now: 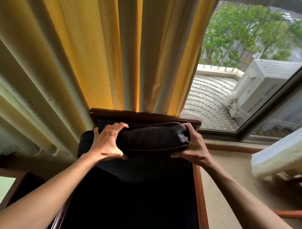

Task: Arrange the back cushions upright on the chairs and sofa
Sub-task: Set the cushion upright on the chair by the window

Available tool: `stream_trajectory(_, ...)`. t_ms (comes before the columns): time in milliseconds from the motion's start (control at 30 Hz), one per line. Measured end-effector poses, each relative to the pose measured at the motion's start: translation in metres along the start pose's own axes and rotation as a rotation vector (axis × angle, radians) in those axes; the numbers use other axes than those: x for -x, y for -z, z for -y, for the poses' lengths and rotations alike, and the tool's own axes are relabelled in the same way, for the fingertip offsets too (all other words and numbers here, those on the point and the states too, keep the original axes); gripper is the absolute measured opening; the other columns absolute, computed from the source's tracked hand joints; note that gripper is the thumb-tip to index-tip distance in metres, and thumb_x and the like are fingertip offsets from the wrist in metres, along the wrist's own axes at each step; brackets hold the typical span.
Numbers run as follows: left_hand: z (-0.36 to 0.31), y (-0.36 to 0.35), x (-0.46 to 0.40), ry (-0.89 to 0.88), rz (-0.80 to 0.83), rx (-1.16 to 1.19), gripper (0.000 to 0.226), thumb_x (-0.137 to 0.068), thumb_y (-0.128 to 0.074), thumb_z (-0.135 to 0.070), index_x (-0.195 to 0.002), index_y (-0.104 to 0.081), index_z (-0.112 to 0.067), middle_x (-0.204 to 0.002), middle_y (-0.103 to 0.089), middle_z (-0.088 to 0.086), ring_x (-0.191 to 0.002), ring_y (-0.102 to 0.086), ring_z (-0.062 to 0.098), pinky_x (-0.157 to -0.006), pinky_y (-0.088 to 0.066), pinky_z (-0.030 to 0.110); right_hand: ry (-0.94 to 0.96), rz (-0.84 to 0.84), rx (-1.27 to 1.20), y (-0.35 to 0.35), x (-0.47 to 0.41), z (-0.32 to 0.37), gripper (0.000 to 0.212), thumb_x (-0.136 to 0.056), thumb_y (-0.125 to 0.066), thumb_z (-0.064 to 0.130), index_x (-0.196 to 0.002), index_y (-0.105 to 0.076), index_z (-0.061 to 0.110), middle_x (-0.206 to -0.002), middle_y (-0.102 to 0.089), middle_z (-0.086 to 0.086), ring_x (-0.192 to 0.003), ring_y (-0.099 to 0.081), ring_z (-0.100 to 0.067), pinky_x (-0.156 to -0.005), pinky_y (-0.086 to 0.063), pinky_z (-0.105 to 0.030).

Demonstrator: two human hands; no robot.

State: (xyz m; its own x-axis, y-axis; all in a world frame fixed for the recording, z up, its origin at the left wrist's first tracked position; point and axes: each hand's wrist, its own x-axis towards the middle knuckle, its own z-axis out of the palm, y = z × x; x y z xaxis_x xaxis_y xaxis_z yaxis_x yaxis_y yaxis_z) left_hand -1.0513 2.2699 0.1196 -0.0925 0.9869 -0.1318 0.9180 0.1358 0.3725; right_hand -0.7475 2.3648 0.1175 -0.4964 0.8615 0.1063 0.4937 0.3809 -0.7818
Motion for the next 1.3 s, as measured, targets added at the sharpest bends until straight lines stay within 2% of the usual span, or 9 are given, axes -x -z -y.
stream_trajectory(100,0.015,0.016,0.009,-0.068,0.063,0.049,0.115,-0.037,-0.08,-0.055,-0.135,-0.021,-0.045,-0.138,-0.045,0.0,-0.126,-0.048,0.028,-0.095,-0.045,0.064,0.075,0.05,0.036,-0.012,-0.013,0.033,0.086,-0.036,-0.092,0.029,-0.11,-0.05,0.02,-0.097,-0.064,0.003,-0.087,-0.062,-0.015,-0.074,-0.051,-0.029)
stream_trajectory(200,-0.01,0.013,0.017,-0.172,0.041,0.035,0.132,-0.037,-0.077,-0.065,-0.147,-0.007,-0.047,-0.144,-0.04,-0.002,-0.131,-0.043,0.026,-0.1,-0.042,0.061,0.099,0.094,0.071,-0.05,-0.016,0.055,0.093,-0.038,-0.094,0.031,-0.119,-0.049,0.02,-0.104,-0.06,0.003,-0.095,-0.057,-0.018,-0.083,-0.048,-0.035)
stream_trajectory(367,0.008,0.021,0.015,-0.085,-0.061,0.03,0.132,-0.034,-0.081,-0.065,-0.147,-0.031,-0.017,-0.138,-0.048,0.007,-0.123,-0.049,0.033,-0.099,-0.045,0.056,0.098,0.223,-0.083,-0.096,-0.018,0.044,0.123,-0.046,-0.094,0.046,-0.148,-0.027,0.03,-0.144,-0.041,0.007,-0.134,-0.037,-0.011,-0.111,-0.032,-0.025)
stream_trajectory(467,0.029,0.029,0.02,-0.047,0.008,0.041,0.136,-0.038,-0.092,-0.054,-0.149,-0.026,-0.011,-0.148,-0.039,0.012,-0.133,-0.041,0.035,-0.109,-0.037,0.053,-0.092,0.314,0.071,-0.114,-0.001,-0.005,0.137,-0.042,-0.095,0.043,-0.152,-0.015,0.027,-0.154,-0.029,0.0,-0.142,-0.026,-0.02,-0.115,-0.029,-0.038)
stream_trajectory(567,0.026,0.024,0.027,-0.084,0.003,-0.002,0.137,-0.034,-0.085,-0.061,-0.148,-0.018,-0.022,-0.147,-0.039,0.01,-0.13,-0.044,0.035,-0.104,-0.041,0.057,-0.219,0.283,0.188,-0.133,0.014,-0.035,0.127,-0.041,-0.094,0.03,-0.146,-0.025,0.019,-0.145,-0.038,-0.006,-0.135,-0.037,-0.029,-0.108,-0.035,-0.049)
stream_trajectory(767,0.024,0.071,0.034,-0.204,-0.165,0.139,0.106,-0.035,-0.082,-0.059,-0.128,-0.047,-0.022,-0.12,-0.063,0.002,-0.108,-0.061,0.025,-0.091,-0.051,0.047,-0.14,0.249,0.306,-0.106,-0.005,0.0,0.088,-0.039,-0.088,0.033,-0.113,-0.043,0.023,-0.103,-0.059,-0.004,-0.098,-0.055,-0.029,-0.074,-0.043,-0.038)
stream_trajectory(1033,0.053,0.11,0.055,-0.014,-0.147,0.401,0.101,-0.029,-0.085,-0.044,-0.121,-0.047,-0.024,-0.113,-0.058,-0.007,-0.106,-0.055,0.014,-0.077,-0.045,0.023,-0.049,0.322,0.512,-0.047,-0.041,0.074,0.092,-0.034,-0.085,0.034,-0.117,-0.045,0.029,-0.101,-0.061,-0.002,-0.092,-0.057,-0.028,-0.075,-0.051,-0.041)
stream_trajectory(1133,0.073,0.089,0.053,0.082,-0.013,0.453,0.107,-0.025,-0.083,-0.046,-0.12,-0.042,-0.021,-0.112,-0.056,-0.003,-0.107,-0.054,0.018,-0.079,-0.046,0.028,-0.039,0.37,0.602,-0.048,-0.041,0.082,0.096,-0.035,-0.085,0.033,-0.123,-0.046,0.028,-0.104,-0.065,-0.007,-0.094,-0.06,-0.032,-0.071,-0.051,-0.037)
stream_trajectory(1300,0.115,0.033,0.046,0.163,0.132,0.264,0.104,-0.034,-0.092,-0.024,-0.124,-0.04,-0.015,-0.114,-0.056,0.01,-0.107,-0.056,0.03,-0.087,-0.051,0.046,-0.044,0.397,0.611,-0.085,-0.016,0.068,0.086,-0.04,-0.084,0.032,-0.118,-0.047,0.025,-0.106,-0.065,-0.007,-0.096,-0.062,-0.031,-0.07,-0.051,-0.038)
